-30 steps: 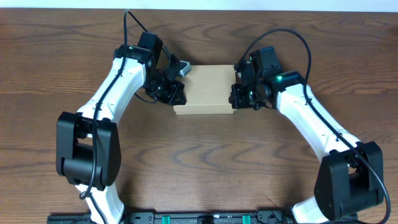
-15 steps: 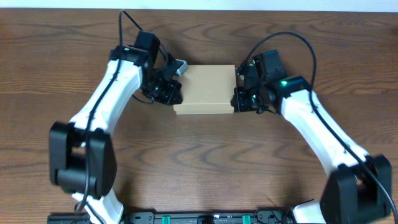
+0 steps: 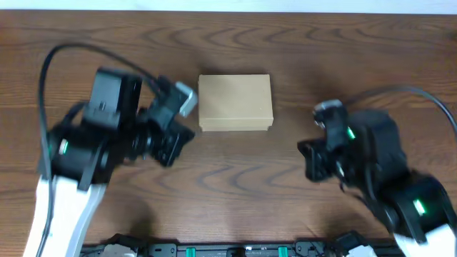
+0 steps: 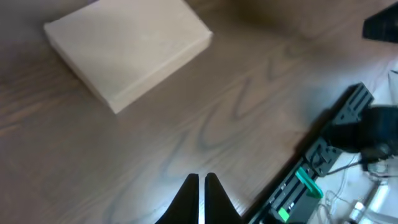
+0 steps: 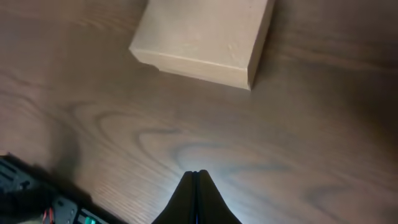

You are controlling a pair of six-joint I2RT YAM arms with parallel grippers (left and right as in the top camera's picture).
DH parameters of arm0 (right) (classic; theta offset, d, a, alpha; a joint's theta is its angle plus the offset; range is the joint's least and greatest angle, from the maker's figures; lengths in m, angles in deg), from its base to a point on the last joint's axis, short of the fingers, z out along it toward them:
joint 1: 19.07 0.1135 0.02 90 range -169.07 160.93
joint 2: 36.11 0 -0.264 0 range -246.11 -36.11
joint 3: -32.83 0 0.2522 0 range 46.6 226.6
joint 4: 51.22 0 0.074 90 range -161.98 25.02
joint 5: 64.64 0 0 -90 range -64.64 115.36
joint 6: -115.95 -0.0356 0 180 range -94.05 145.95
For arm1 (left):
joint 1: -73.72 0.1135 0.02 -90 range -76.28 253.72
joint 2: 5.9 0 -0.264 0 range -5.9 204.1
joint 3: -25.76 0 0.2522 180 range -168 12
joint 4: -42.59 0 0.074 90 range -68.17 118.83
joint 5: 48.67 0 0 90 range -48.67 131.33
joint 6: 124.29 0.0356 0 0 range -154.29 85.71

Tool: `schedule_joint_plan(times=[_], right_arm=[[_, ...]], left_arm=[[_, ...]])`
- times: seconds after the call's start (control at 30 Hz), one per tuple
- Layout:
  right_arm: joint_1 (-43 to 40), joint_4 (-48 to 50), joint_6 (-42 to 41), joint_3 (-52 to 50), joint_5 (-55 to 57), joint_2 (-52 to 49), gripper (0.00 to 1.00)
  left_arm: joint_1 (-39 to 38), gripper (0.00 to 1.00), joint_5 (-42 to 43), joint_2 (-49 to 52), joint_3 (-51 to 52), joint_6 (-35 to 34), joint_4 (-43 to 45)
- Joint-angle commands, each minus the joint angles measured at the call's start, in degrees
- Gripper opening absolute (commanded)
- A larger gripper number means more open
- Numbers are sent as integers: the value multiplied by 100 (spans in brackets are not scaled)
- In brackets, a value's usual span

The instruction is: Pack container

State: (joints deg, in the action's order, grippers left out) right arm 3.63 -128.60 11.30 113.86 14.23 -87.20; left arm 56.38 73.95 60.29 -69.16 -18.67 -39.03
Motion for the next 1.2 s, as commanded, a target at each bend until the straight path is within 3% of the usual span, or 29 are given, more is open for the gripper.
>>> schedule_joint_plan(times=[0.0, 0.23, 0.43, 0.47, 0.5, 0.53, 0.57, 0.8, 1.17], right_arm=[[188, -140, -321, -409, 343, 837, 2], [243, -260, -1143, -1836, 219, 2922, 1], [240, -260, -1547, -2435, 11, 3753, 1], [240, -262, -1620, -2452, 11, 3775, 11], [240, -264, -1692, -2459, 11, 3775, 34], [240, -280, -1779, -2470, -28, 3770, 68], [240, -328, -1853, -2483, -87, 3770, 99], [240, -389, -2605, -2540, -118, 3770, 99], [240, -400, -2601, -2540, -111, 3770, 99]], left_arm=[[-151, 6, -44, -739, 820, -122, 63], [-186, 6, 42, -2448, 3040, -765, 699], [-186, 6, 188, -3001, 3952, -1563, 1268], [-186, 6, 184, -2999, 3987, -1718, 1333], [-186, 11, 157, -2983, 3998, -1849, 1397], [-181, 84, 116, -2977, 3998, -1978, 1449], [-181, 95, 98, -2977, 3998, -2057, 1497], [-181, 96, 70, -2973, 3998, -2205, 1523], [-181, 95, -72, -2973, 3998, -2205, 1523]])
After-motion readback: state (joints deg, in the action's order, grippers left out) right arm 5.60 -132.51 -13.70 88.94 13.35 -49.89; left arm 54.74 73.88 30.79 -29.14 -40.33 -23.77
